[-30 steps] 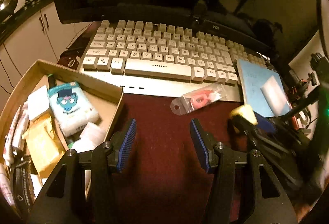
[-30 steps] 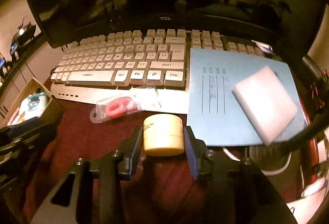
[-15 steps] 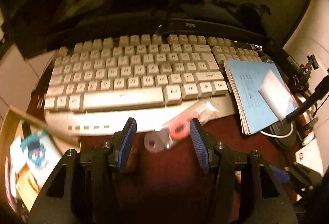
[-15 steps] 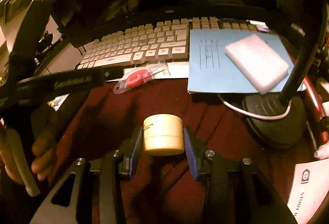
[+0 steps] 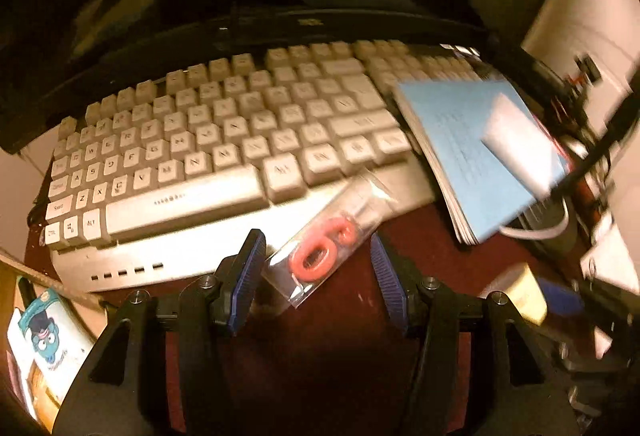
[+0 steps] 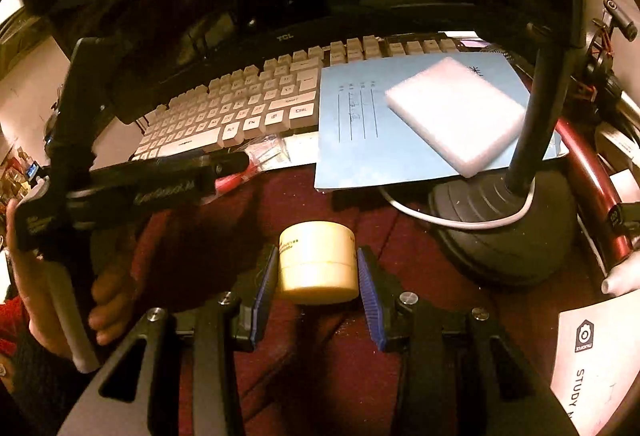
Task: Organize objects
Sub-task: 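Grasp the clear candle packet with the left tool while the right tool holds the jar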
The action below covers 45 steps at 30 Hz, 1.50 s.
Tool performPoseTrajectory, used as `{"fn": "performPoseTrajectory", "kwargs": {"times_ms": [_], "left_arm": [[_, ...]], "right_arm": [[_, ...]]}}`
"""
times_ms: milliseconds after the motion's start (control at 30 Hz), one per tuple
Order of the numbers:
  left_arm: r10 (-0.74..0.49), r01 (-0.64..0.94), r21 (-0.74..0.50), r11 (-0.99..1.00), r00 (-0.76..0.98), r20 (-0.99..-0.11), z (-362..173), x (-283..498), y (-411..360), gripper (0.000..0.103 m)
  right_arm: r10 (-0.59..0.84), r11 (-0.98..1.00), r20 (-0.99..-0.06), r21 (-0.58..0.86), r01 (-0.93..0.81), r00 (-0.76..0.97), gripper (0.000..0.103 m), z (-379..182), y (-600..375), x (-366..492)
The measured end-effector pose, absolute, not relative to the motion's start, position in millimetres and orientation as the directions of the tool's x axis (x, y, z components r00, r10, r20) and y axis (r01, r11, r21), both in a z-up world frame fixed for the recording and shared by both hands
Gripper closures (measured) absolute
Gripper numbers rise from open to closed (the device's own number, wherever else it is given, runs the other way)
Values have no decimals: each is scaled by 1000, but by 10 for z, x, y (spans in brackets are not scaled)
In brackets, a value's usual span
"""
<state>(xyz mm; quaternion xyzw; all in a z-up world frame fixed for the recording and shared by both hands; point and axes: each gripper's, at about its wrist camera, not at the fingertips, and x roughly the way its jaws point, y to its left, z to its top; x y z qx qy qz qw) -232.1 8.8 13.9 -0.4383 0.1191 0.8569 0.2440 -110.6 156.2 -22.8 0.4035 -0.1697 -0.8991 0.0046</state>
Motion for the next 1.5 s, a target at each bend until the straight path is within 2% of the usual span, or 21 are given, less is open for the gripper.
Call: {"fn": "performPoseTrajectory", "kwargs": {"times_ms": [100, 267, 467, 800, 1300, 1500], "left_arm": [[259, -524, 74, -848, -534, -805, 110, -2243, 151, 48], [280, -507, 20, -862, -507, -815, 34, -2371, 117, 48], [270, -526, 52, -849, -516, -813, 11, -2275, 231, 48], [161, -485, 145, -862, -535, -829, 22, -2016, 214, 76], [152, -394, 65, -917, -494, -856, 27, -1188, -29, 76], [132, -364, 68, -929, -497, -857, 26, -999, -110, 76]], "right_arm": [[-147, -941, -724, 311, -129, -674, 63, -229, 1554, -1110], [-151, -941, -722, 314, -126, -676, 63, -231, 1557, -1103], [-146, -944, -723, 306, -124, -675, 63, -234, 1558, -1120], [-142, -948, -724, 295, -117, -675, 63, -227, 1532, -1113], [-145, -954, -723, 284, -100, -676, 63, -223, 1491, -1114], [-159, -953, -721, 291, -87, -675, 63, -222, 1465, -1105]]}}
